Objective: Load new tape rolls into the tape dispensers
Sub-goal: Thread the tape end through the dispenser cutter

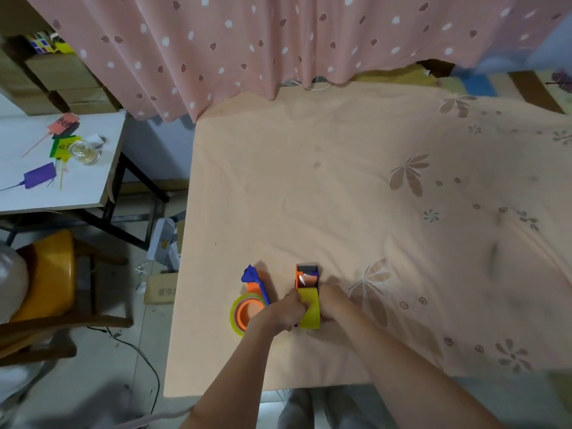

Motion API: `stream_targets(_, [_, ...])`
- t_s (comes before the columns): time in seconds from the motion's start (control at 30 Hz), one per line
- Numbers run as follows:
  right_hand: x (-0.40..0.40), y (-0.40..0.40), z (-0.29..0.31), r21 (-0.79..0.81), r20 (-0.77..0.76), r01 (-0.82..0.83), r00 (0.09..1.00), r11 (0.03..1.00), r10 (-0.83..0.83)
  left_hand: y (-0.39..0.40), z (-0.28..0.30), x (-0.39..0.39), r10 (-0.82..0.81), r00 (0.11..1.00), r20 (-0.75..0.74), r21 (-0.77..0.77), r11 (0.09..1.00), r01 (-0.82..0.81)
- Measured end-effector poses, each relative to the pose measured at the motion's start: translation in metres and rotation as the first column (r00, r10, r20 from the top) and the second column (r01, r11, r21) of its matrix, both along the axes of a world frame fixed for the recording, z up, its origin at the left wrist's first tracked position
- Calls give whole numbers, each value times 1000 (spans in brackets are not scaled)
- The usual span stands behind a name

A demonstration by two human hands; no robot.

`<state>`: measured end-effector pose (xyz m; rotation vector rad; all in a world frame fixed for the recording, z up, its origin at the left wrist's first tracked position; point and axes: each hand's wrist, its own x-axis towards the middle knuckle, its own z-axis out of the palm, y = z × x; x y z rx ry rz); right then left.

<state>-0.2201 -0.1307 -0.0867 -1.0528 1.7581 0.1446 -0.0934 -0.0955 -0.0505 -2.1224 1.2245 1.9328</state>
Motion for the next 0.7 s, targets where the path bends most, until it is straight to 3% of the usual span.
stream_targets(0.3, [-9,15,12,-17,-106,-184,978,983,181,9,-4,3,95,972,-215,-14,995,-101])
stream_targets(0.47, [-15,19,18,-22,37,-1,999,1000,2,9,-2,-1,110,963,-245,-35,992,-122])
stream_targets(0.63, [-17,28,22,54,226,199,952,979,-206,11,0,2,127,959,-253,-14,991,-135])
stream_targets(0.7, [-18,30,22,51,274,205,938,977,-211,12,-1,2,124,955,-270,-24,990,-136])
